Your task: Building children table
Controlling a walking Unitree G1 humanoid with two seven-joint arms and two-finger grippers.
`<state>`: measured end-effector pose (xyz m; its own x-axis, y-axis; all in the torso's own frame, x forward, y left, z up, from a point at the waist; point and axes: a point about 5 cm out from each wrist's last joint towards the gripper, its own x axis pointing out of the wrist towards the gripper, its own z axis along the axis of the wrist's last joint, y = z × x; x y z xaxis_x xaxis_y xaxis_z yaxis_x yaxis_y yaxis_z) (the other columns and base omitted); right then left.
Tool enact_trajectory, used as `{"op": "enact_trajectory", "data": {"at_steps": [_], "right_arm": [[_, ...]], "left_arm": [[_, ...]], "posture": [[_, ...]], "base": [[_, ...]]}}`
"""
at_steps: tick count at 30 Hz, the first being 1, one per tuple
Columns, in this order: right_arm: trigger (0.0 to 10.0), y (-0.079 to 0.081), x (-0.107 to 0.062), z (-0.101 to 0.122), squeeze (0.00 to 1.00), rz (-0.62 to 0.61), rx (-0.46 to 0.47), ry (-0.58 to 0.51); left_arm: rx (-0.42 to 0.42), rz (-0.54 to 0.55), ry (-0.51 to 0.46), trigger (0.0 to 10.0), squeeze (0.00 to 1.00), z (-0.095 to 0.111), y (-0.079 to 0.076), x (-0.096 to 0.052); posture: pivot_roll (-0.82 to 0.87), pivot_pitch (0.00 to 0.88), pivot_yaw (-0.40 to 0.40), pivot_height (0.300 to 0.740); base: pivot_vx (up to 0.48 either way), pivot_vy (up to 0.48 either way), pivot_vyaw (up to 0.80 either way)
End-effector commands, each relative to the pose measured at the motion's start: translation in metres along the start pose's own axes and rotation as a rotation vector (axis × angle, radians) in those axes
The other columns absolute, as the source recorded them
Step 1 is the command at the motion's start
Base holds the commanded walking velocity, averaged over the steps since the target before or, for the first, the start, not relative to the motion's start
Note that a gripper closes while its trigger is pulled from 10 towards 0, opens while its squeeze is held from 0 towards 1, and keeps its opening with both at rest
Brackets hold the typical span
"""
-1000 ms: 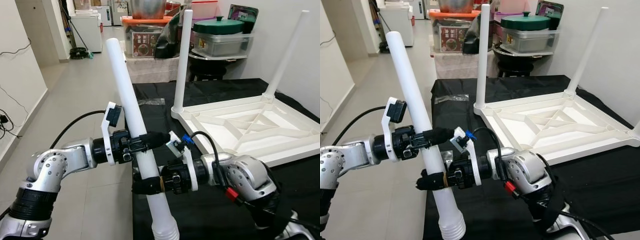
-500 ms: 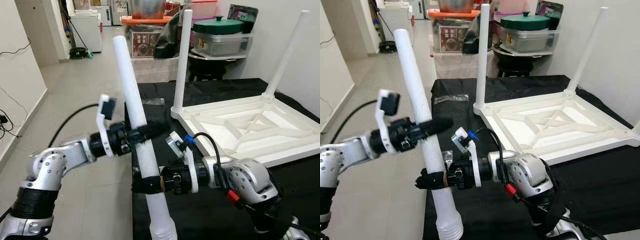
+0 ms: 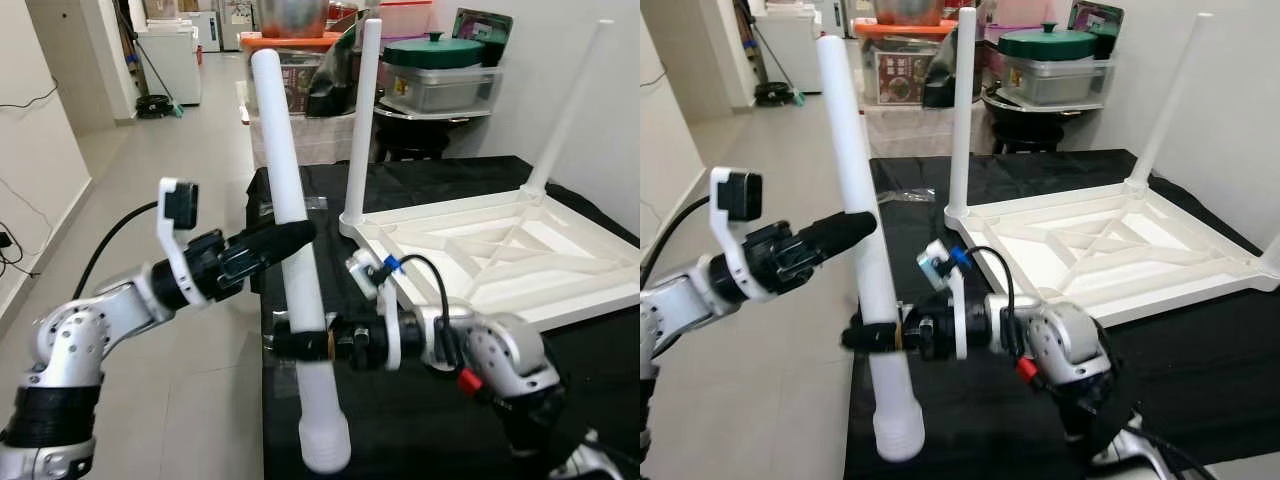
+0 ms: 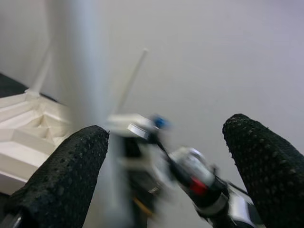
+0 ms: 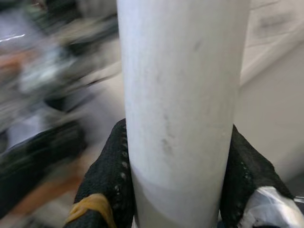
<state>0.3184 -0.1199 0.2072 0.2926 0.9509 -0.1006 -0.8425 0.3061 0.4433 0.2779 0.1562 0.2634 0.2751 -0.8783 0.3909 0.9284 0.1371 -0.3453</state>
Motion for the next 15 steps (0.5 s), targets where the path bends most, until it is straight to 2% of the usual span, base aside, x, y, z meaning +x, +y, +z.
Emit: {"op": "enact_trajectory", "data": {"at_steps": [1,4,11,12,13,15], "right_arm": [[0.0,-0.009,-0.008,0.009,0.0,-0.083,-0.029,-0.063],[0.0,-0.025,-0.024,0.029,0.0,-0.228,-0.066,-0.186],[0.0,-0.029,-0.046,0.048,0.0,-0.289,-0.091,-0.274],[0.0,-0.032,-0.049,0.051,0.0,-0.314,-0.096,-0.297],[0.0,-0.036,-0.053,0.056,0.0,-0.357,-0.092,-0.336],[0.0,-0.039,-0.055,0.059,0.0,-0.386,-0.088,-0.363]], "left_arm": [[0.032,0.002,-0.024,10.0,1.0,0.007,-0.003,-0.004],[0.068,0.084,-0.101,10.0,1.0,0.014,-0.001,-0.013],[0.089,0.177,-0.202,10.0,1.0,0.016,-0.003,-0.026],[0.093,0.206,-0.224,10.0,0.74,0.016,-0.003,-0.029],[0.097,0.258,-0.249,10.0,0.0,0.014,0.001,-0.034],[0.099,0.294,-0.265,10.0,0.0,0.013,0.003,-0.037]], "posture": [[0.05,0.0,-0.035,0.74],[0.05,0.0,-0.037,0.74],[0.05,0.0,-0.035,0.74],[0.05,0.0,-0.034,0.74],[0.05,0.0,-0.035,0.74],[0.05,0.0,-0.035,0.74]], "base": [[0.0,0.0,0.0],[0.0,0.0,0.0],[0.0,0.0,0.0],[0.0,0.0,0.0],[0.0,0.0,0.0],[0.0,0.0,0.0]]}}
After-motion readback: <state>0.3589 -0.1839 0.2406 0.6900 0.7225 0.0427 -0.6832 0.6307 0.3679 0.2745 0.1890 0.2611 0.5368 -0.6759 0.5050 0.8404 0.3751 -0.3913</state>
